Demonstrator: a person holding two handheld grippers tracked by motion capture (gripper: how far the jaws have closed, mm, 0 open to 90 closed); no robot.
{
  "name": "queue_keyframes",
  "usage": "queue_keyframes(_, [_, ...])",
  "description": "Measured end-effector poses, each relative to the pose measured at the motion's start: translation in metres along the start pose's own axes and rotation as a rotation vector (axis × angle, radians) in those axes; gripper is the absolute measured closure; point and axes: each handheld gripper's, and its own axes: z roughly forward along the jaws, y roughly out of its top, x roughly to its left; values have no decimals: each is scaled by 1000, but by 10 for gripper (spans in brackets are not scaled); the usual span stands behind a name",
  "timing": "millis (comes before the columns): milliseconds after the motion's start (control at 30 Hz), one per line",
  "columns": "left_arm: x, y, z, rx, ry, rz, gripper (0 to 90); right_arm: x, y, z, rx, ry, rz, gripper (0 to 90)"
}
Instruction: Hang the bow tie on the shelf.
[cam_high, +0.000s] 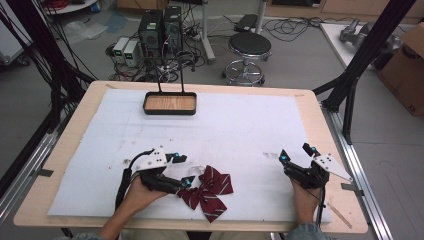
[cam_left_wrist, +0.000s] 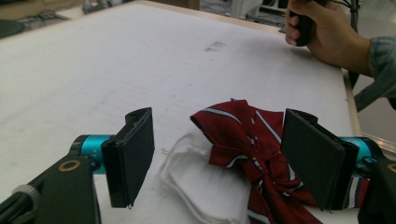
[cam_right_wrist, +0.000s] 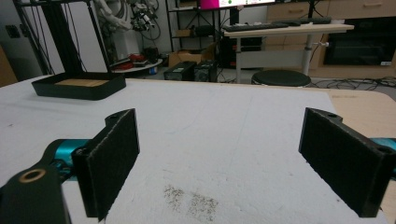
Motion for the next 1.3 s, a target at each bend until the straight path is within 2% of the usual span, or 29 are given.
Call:
queue_keyframes(67, [-1,-1,9,20,-33,-19,278,0,0,0,0,0,1,114])
queue_keyframes(167, [-3,-2,21,44,-71,-16,321,0,0,0,-1,1,1,114])
queue_keyframes(267, [-4,-3,26,53,-83,-14,346,0,0,0,1,1,4,114])
queue_keyframes(333, [-7,-4,32,87,-91,-3,360,0,0,0,1,2,3,114])
queue_keyframes(500, [-8,-7,40,142,-92,4,378,0,0,0,1,3,4,114])
queue_keyframes(833, [-14,-10,52,217,-83,31,420,0,0,0,-3,4,0,114])
queue_keyframes(1200, [-17,-10,56,256,-52,47,521,0,0,0,-1,7,1,114])
queue_keyframes(1300, [-19,-10,56,267,-51,65,579,0,0,0,-3,8,0,114])
